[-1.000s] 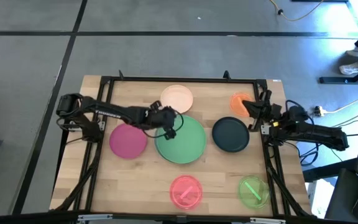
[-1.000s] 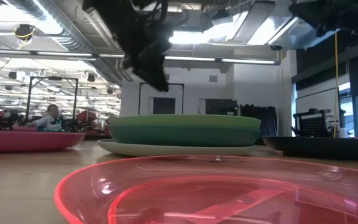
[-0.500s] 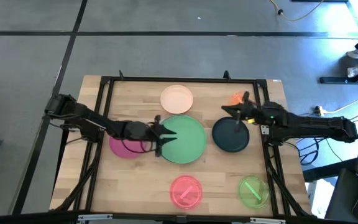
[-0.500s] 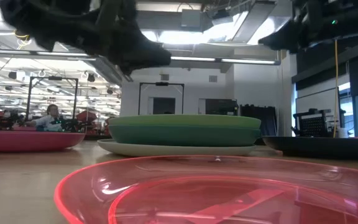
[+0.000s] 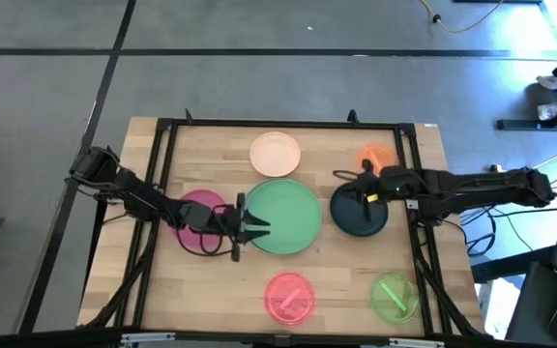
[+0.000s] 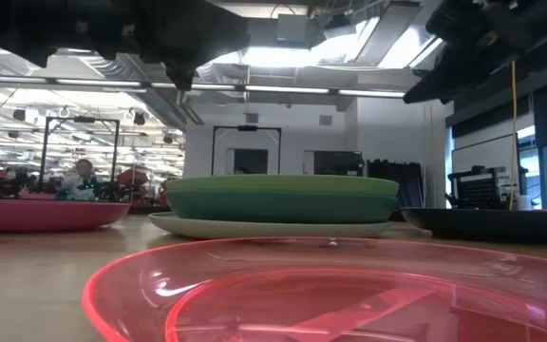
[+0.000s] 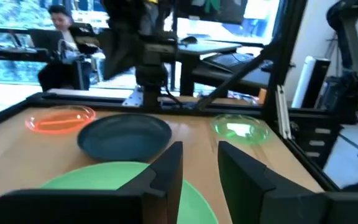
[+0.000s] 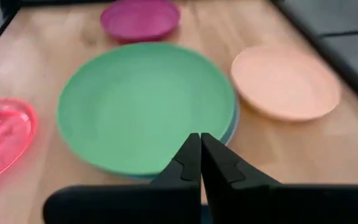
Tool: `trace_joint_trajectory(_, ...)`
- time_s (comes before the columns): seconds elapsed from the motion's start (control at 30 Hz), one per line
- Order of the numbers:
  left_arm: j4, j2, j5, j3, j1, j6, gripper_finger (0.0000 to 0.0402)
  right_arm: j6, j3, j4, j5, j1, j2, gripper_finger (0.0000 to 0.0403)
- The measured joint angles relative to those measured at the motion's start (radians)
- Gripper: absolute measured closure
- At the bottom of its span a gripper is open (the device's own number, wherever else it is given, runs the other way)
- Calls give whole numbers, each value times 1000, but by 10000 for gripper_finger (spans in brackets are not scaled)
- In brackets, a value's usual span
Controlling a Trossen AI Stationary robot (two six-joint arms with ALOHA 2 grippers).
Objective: Stack plastic plates
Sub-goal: Stack the black plate on top of the green plate
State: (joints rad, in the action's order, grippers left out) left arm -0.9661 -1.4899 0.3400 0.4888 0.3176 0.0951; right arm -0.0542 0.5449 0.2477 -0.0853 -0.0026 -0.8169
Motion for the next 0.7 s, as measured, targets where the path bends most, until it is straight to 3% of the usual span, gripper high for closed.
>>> trace_joint_trajectory(0.2,9,-1,75,0,-12,2,308,-96,0,92,25,64,-15,402)
trace_joint_trajectory(0.33,9,-3,81,0,-32,6,308,-101,0,136,-19,76,-44,390)
trace_joint_trajectory(0.7,15,-3,81,-1,-68,0,308,-131,0,267,-37,75,-183,234)
